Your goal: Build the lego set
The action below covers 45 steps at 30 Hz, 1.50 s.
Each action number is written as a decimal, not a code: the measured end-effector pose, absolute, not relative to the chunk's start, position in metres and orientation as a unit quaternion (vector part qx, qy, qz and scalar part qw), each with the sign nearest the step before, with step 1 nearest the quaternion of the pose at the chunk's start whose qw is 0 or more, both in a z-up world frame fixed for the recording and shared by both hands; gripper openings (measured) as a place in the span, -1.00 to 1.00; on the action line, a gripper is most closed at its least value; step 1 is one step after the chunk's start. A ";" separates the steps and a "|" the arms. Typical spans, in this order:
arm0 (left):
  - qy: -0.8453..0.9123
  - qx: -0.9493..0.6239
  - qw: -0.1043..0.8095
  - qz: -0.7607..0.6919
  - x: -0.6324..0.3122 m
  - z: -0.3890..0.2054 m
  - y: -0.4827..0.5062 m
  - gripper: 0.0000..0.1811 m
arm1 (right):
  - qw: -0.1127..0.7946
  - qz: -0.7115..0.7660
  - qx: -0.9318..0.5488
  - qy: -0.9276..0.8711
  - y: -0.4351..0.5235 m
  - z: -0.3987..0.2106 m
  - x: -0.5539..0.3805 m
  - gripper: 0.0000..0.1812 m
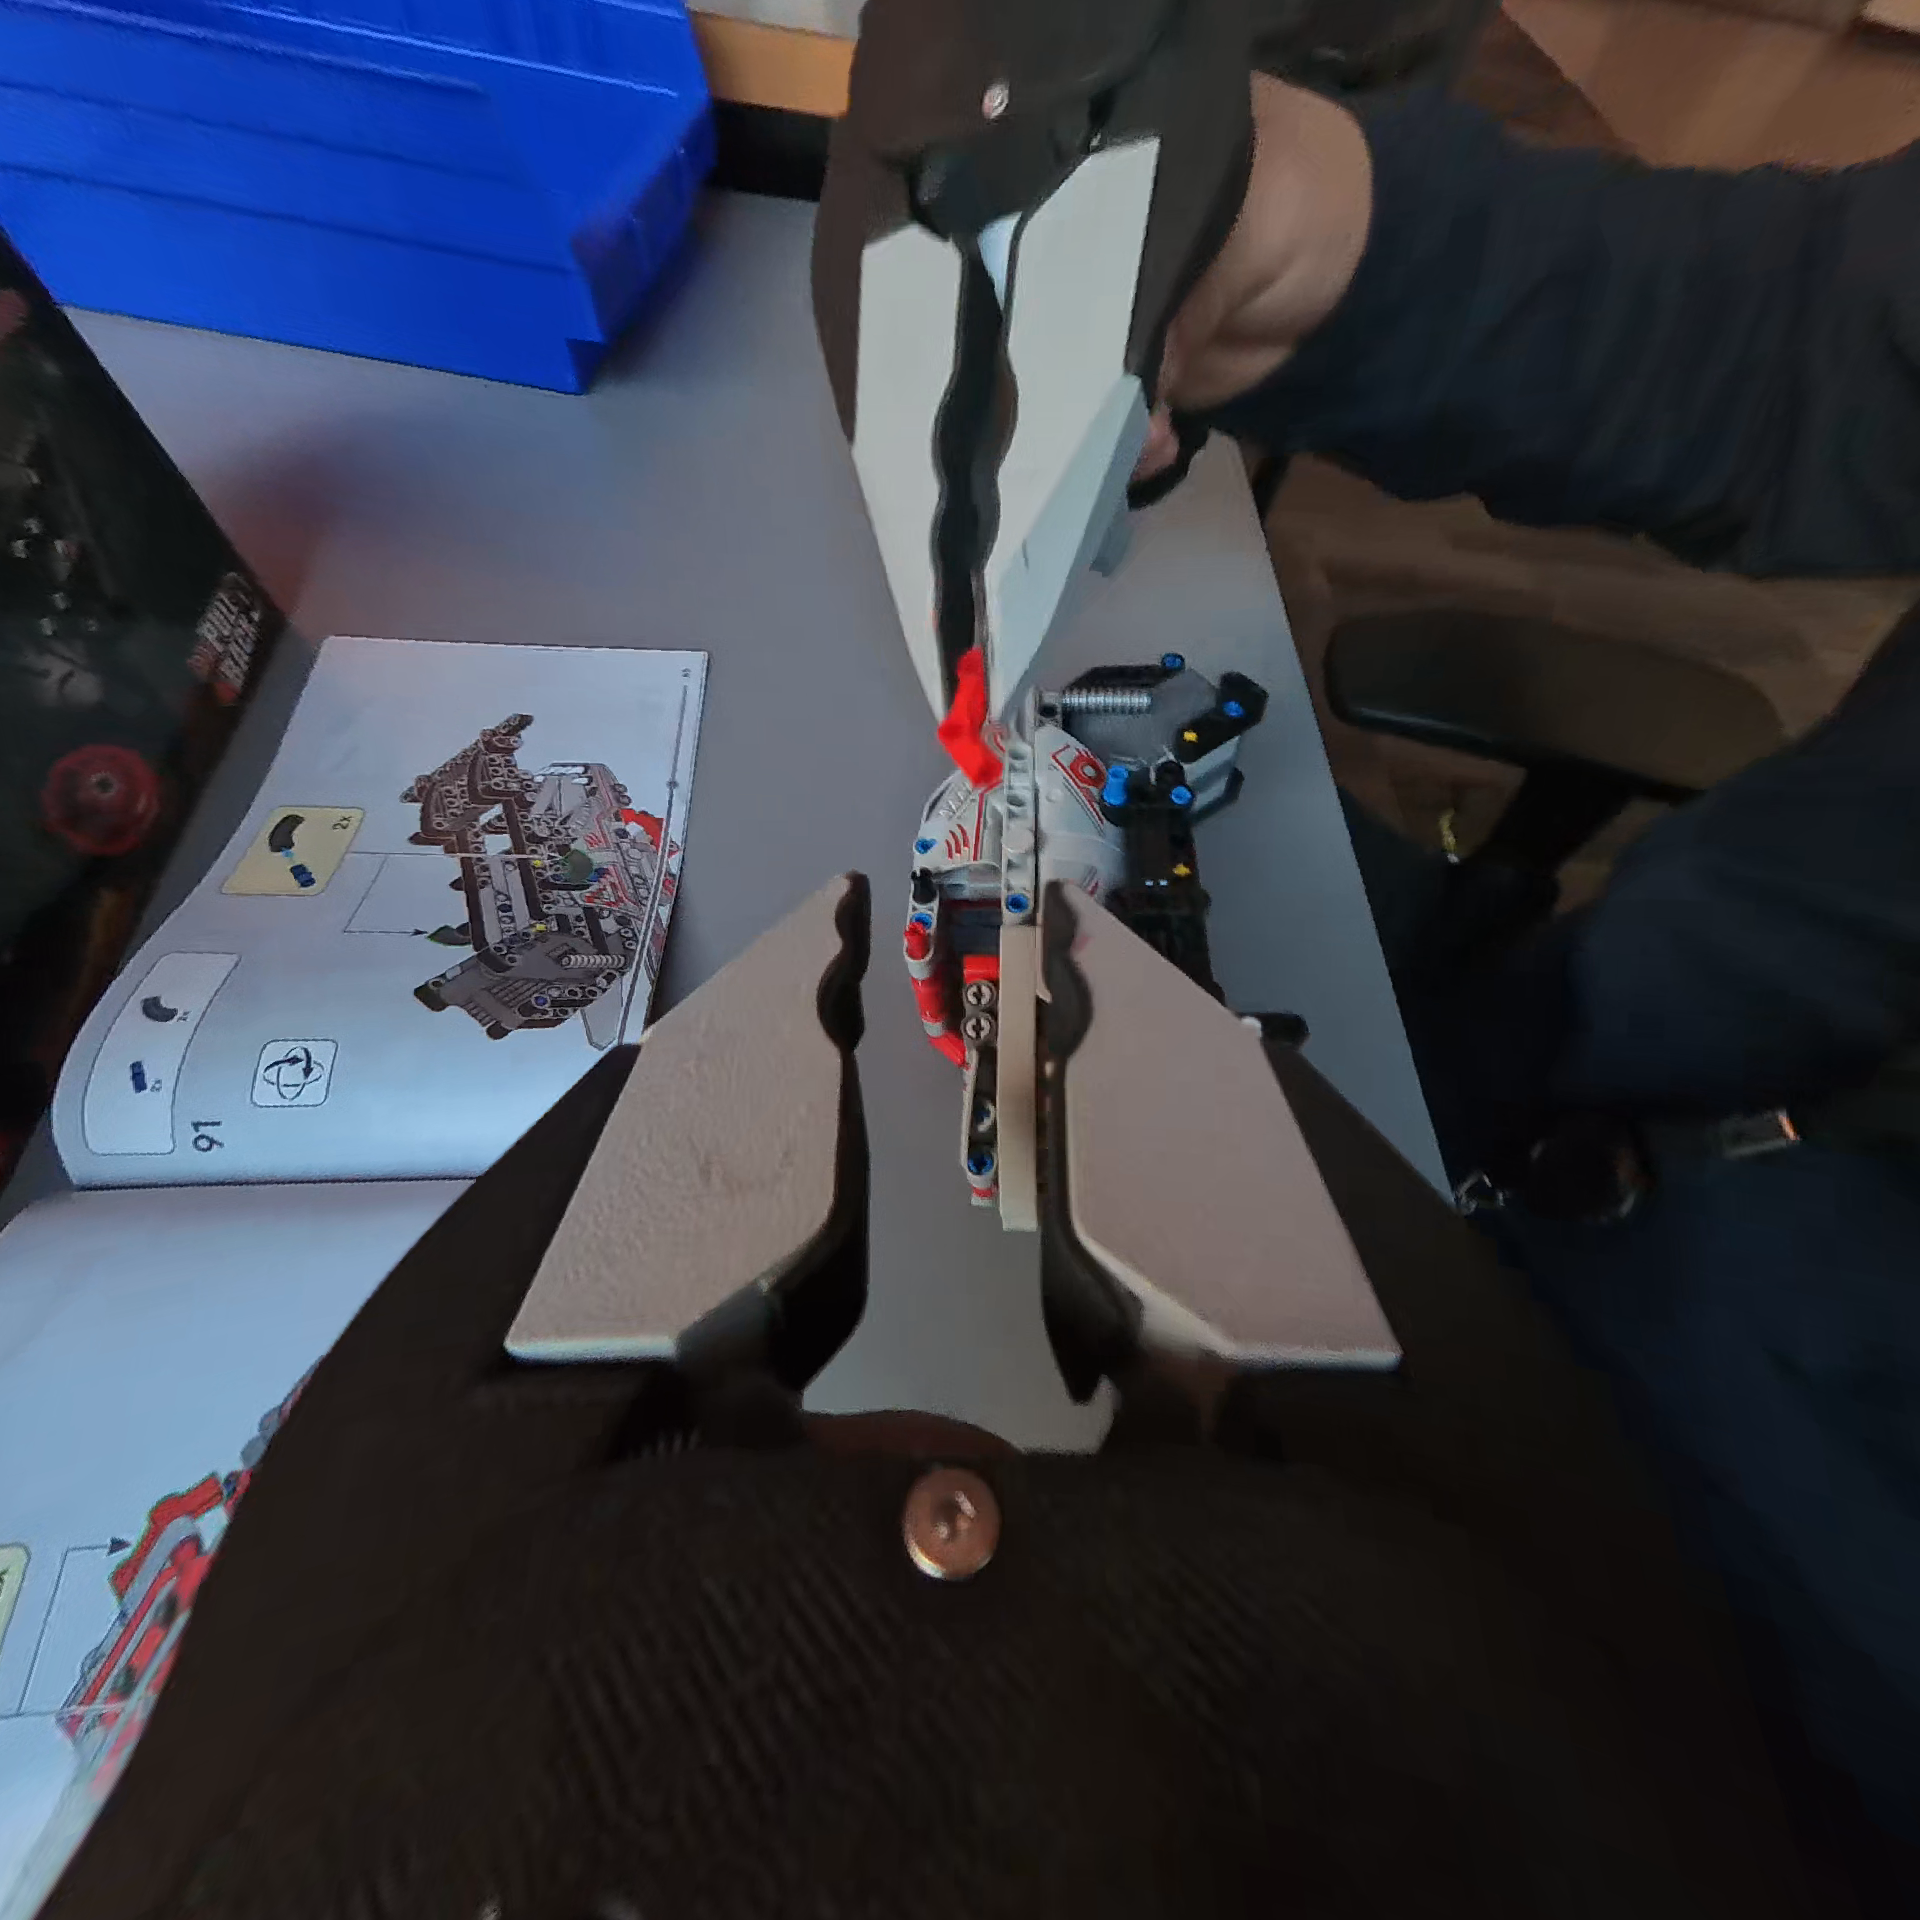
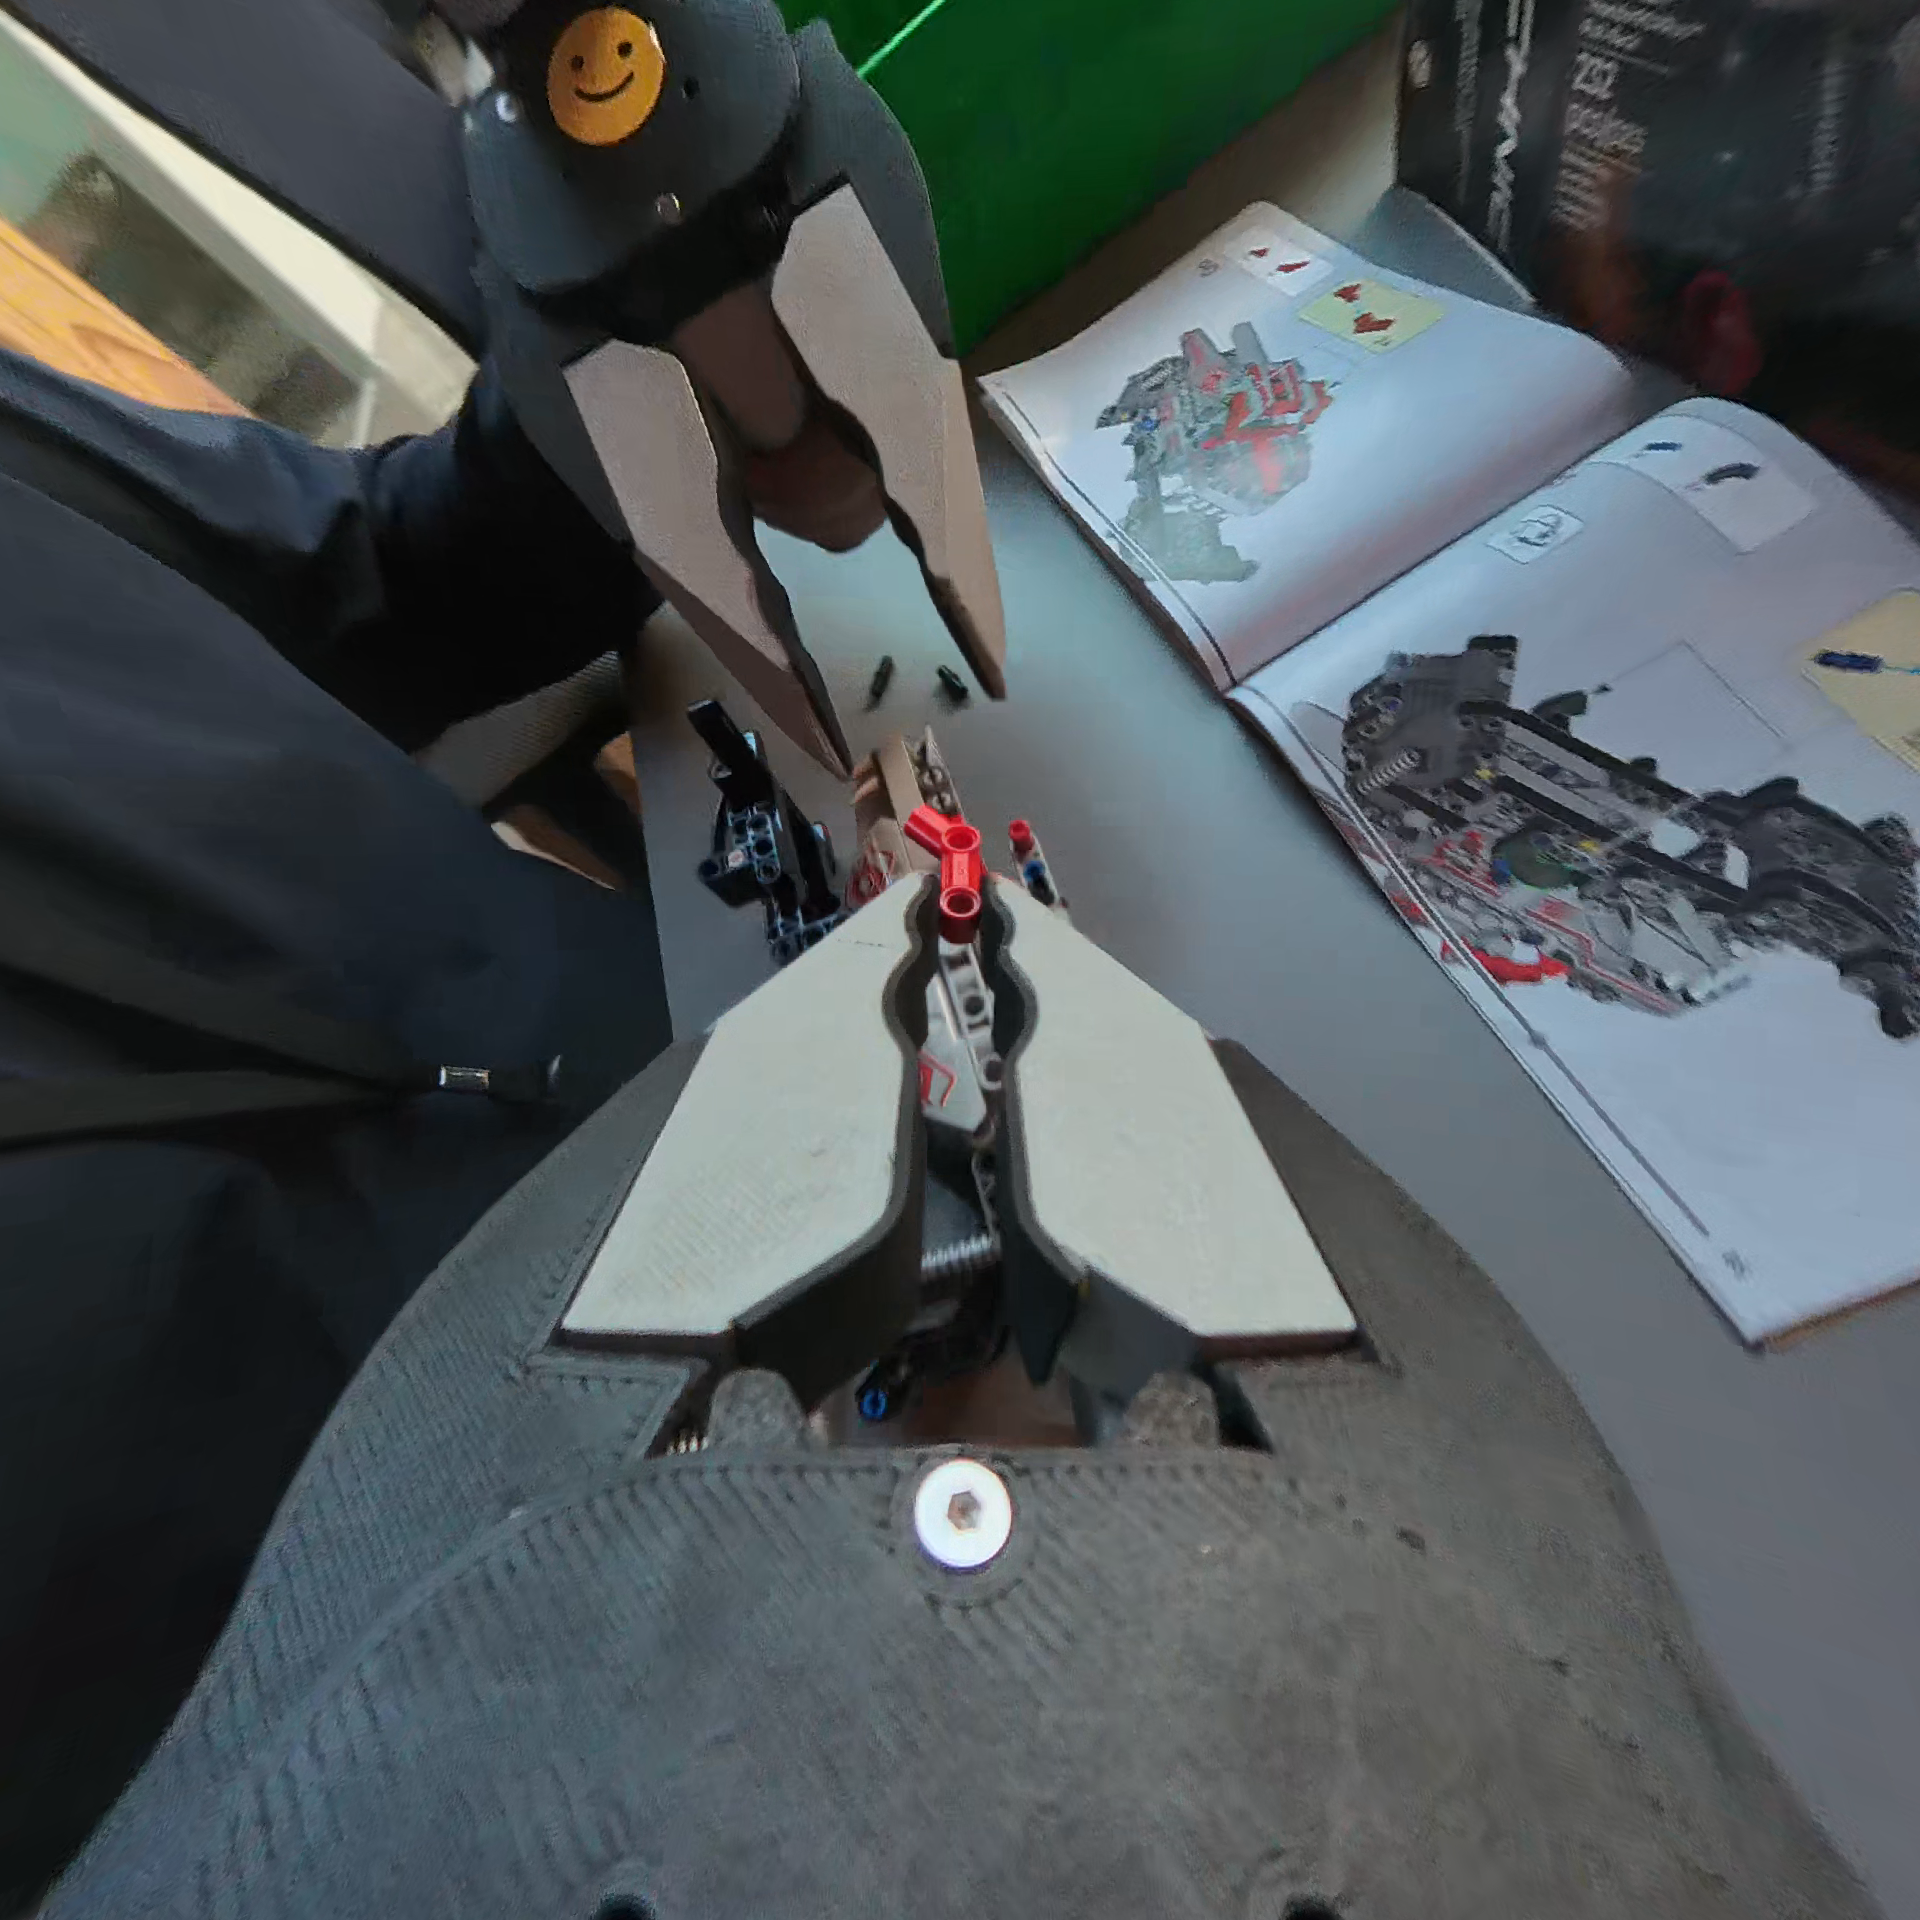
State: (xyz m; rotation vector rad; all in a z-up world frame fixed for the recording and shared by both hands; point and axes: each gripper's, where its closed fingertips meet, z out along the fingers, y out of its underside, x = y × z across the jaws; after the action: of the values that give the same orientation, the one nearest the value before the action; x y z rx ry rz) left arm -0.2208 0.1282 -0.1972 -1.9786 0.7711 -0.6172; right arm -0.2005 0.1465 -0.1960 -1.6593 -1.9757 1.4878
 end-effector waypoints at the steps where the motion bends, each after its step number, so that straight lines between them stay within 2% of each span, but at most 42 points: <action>1: 0.309 -0.801 0.453 -0.242 -0.220 -0.198 0.130 -0.70 | 0.077 0.499 -0.547 -0.667 0.145 -0.197 -0.206 -0.95; 14: 0.290 -0.814 0.470 -0.183 -0.224 -0.211 0.146 -0.94 | 0.107 0.470 -0.511 -0.712 0.141 -0.211 -0.226 -0.92; 17: 0.286 -0.826 0.450 -0.186 -0.224 -0.217 0.146 -0.95 | 0.127 0.430 -0.507 -0.736 0.142 -0.215 -0.227 -0.87; 23: 0.254 -0.841 0.443 -0.178 -0.232 -0.215 0.147 -0.95 | 0.158 0.383 -0.507 -0.756 0.146 -0.215 -0.230 -0.92; 33: 0.251 -0.845 0.451 -0.139 -0.228 -0.213 0.145 -0.93 | 0.116 0.383 -0.507 -0.763 0.146 -0.226 -0.228 -0.95; 38: 0.238 -0.835 0.458 -0.188 -0.224 -0.203 0.138 -0.85 | 0.121 0.369 -0.506 -0.770 0.151 -0.225 -0.224 -0.95; 45: 0.240 -0.832 0.469 -0.173 -0.241 -0.199 0.146 -0.74 | 0.009 0.356 -0.518 -0.778 0.155 -0.220 -0.219 -0.95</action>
State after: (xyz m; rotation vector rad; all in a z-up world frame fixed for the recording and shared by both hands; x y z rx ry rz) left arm -0.2408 0.1456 -0.1992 -2.0399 0.5878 -0.4236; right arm -0.2189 0.1549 -0.2198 -1.6166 -2.4300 1.1108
